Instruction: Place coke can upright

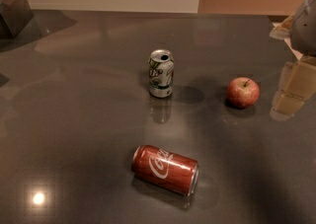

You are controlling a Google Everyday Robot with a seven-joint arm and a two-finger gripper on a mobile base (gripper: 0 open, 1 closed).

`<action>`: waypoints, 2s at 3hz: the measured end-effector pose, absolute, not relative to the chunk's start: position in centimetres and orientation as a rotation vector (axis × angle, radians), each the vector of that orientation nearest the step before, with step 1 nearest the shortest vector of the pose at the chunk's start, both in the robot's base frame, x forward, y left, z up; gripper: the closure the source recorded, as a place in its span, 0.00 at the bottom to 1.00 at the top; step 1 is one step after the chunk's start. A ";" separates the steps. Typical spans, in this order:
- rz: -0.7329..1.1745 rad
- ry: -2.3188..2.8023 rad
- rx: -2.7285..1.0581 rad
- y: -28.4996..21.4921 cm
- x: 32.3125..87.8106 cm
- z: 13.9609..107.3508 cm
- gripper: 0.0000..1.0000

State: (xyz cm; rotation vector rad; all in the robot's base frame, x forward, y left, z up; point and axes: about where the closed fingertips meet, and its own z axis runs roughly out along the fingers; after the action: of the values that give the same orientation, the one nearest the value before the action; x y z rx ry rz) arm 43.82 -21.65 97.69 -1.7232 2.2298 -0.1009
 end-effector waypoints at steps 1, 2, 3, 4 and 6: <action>-0.101 2.230 -1.723 -21.6 43.8 97.7 0.00; -0.097 2.247 -1.742 -20.3 43.8 97.3 0.00; -0.046 2.276 -1.790 -17.0 43.6 95.7 0.00; 0.017 2.298 -1.845 -13.5 43.2 93.9 0.00; 0.114 2.339 -1.905 -7.1 40.5 91.3 0.00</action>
Offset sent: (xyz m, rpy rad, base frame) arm -0.0003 0.0394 -0.0172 -0.0429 0.0935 0.0085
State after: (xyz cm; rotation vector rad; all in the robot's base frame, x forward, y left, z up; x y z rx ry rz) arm 40.48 -7.06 91.28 -1.9051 2.3393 0.1136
